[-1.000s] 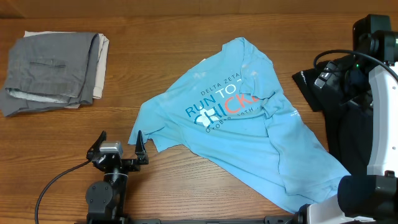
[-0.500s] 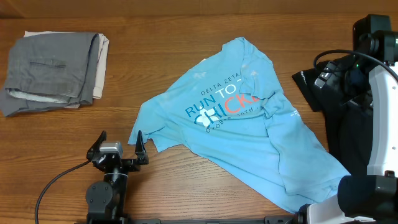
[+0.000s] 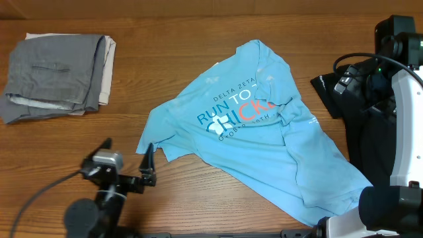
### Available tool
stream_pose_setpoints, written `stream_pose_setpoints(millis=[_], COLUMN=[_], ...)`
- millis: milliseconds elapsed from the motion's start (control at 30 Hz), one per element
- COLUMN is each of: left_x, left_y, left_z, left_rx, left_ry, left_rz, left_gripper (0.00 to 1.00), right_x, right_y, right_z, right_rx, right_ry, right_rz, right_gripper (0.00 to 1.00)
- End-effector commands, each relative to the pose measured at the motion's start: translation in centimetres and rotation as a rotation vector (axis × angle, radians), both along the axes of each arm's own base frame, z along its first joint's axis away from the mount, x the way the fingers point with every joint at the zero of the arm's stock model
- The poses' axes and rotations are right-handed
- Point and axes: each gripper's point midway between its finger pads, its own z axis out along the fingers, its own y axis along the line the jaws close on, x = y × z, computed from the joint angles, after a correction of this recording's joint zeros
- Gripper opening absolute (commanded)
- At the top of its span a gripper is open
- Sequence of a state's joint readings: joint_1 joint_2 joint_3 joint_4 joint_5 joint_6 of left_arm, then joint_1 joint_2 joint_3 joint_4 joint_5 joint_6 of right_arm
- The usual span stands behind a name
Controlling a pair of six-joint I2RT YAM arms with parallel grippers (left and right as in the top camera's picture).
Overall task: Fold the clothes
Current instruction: 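Reach the left gripper to the t-shirt's left sleeve edge and grasp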
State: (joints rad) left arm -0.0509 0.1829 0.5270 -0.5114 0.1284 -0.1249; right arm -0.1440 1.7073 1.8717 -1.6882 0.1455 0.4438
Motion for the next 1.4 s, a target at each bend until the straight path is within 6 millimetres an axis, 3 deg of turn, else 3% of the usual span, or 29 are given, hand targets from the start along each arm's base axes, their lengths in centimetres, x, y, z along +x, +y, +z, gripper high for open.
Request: stream_pose_setpoints(millis=[0, 200, 300, 333, 400, 433, 467, 500, 533, 700, 900, 1033, 1367], left_x=[0.6, 2.7, 5.2, 6.1, 6.7, 7.1, 7.3, 7.5, 7.7, 8.0, 7.2, 6.6, 7.2], left_y=[0.9, 0.6, 0.4, 0.3, 0.7, 1.0, 1.0, 1.0, 1.1, 2.3, 3.7, 3.4, 2.8], left_z=[2.5, 1.1, 0.3, -0.9, -2.5, -4.3, -5.6, -6.8, -7.9, -12.9, -16.8, -19.8, -24.0], left_rx=[0.016, 0.091, 0.103, 0.14, 0.176, 0.18, 0.165, 0.145, 0.126, 0.079, 0.01, -0.068, -0.136], left_ry=[0.176, 0.677, 0.843, 0.91, 0.981, 1.055, 1.111, 1.158, 1.196, 1.341, 1.384, 1.39, 1.304], left_rz=[0.056, 0.023, 0.01, -0.016, -0.015, 0.003, 0.016, 0.038, 0.067, 0.211, 0.287, 0.263, 0.265], left_gripper=[1.0, 1.0, 1.0, 0.95, 0.68, 0.65, 0.49, 0.17, 0.04, 0.04, 0.04, 0.04, 0.04], right_x=[0.0, 0.0, 0.0, 0.0, 0.0, 0.0, 0.0, 0.0, 0.0, 0.0, 0.0, 0.0, 0.0], right_y=[-0.2, -0.2, -0.2, -0.2, -0.2, -0.2, -0.2, -0.2, -0.2, -0.2, -0.2, -0.2, -0.2], right_z=[0.2, 0.2, 0.2, 0.2, 0.2, 0.2, 0.2, 0.2, 0.2, 0.2, 0.2, 0.2, 0.2], right_rx=[-0.013, -0.013, -0.013, -0.013, -0.013, -0.013, -0.013, -0.013, -0.013, -0.013, -0.013, -0.013, -0.013], right_ry=[-0.008, -0.008, -0.008, -0.008, -0.008, -0.008, -0.008, -0.008, -0.008, -0.008, -0.008, -0.008, -0.008], right_rz=[0.0, 0.0, 0.0, 0.0, 0.0, 0.0, 0.0, 0.0, 0.0, 0.0, 0.0, 0.0, 0.0], right_gripper=[1.0, 1.0, 1.0, 1.0, 1.0, 1.0, 1.0, 1.0, 1.0, 1.0, 1.0, 1.0, 1.0])
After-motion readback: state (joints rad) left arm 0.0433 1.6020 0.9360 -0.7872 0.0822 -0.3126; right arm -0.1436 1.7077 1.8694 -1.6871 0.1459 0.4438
